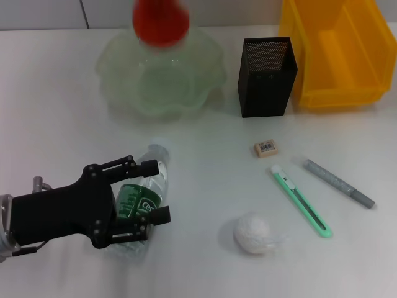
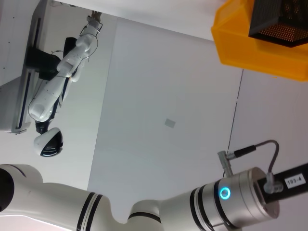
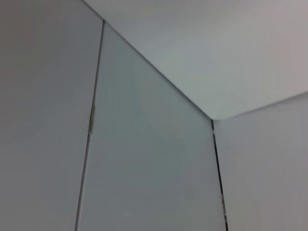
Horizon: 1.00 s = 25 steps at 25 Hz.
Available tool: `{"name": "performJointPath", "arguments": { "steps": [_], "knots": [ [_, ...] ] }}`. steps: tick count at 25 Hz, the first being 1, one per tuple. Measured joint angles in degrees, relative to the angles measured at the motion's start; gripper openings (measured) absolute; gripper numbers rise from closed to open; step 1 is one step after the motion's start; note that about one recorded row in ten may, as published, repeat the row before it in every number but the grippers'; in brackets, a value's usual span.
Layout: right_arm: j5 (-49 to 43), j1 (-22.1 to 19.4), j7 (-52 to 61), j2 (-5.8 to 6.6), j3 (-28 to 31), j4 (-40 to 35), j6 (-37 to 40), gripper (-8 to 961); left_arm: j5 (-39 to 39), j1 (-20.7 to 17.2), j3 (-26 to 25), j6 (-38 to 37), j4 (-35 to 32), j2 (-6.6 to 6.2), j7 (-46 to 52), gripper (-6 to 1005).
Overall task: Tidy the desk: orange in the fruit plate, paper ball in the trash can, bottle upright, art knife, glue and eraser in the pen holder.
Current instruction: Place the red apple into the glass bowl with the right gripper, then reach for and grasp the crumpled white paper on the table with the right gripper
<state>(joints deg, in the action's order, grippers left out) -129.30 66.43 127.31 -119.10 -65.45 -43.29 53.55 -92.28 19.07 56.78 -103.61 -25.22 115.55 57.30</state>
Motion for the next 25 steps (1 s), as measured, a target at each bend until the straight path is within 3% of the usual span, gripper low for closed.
{"name": "performJointPath", "arguments": {
  "steps": [8,10,11,13,17,19,21,25],
  "knots": [
    [1.13,-0.42,-0.60,0.01,0.09,-1.61,0.27,492,0.00,-0.22,0.00,0.61,0.00,0.03,0.13,797],
    [1.15,-0.73,-0.61,0.01,0.08,-2.48,1.18,721,0.00,-0.32,0.00,0.72,0.00,0.02,0.21,797],
    [1.16,-1.07,-0.61,0.01,0.08,-3.34,2.70,742,0.00,-0.41,0.00,0.74,0.00,0.02,0.23,797],
    [1.08,-1.90,-0.60,0.28,0.10,-5.95,7.60,783,0.00,-0.53,0.00,0.74,0.00,0.01,0.25,797],
    [-1.22,-4.40,1.32,2.15,-0.04,-15.11,28.18,844,0.00,-0.67,0.00,0.62,0.00,0.01,0.42,797],
    [-3.83,-5.99,2.29,2.43,-0.15,-19.59,38.25,843,0.00,-0.75,0.00,0.54,0.00,-0.02,0.46,797],
    [-6.98,-8.23,2.63,2.00,-0.43,-24.15,46.50,841,0.00,-0.84,0.03,0.51,0.00,-0.16,0.50,797],
    [-10.18,-13.20,2.50,0.14,-3.32,-28.55,55.11,841,-0.01,-1.03,0.09,0.54,0.00,-0.50,0.55,797]
  ]
}}
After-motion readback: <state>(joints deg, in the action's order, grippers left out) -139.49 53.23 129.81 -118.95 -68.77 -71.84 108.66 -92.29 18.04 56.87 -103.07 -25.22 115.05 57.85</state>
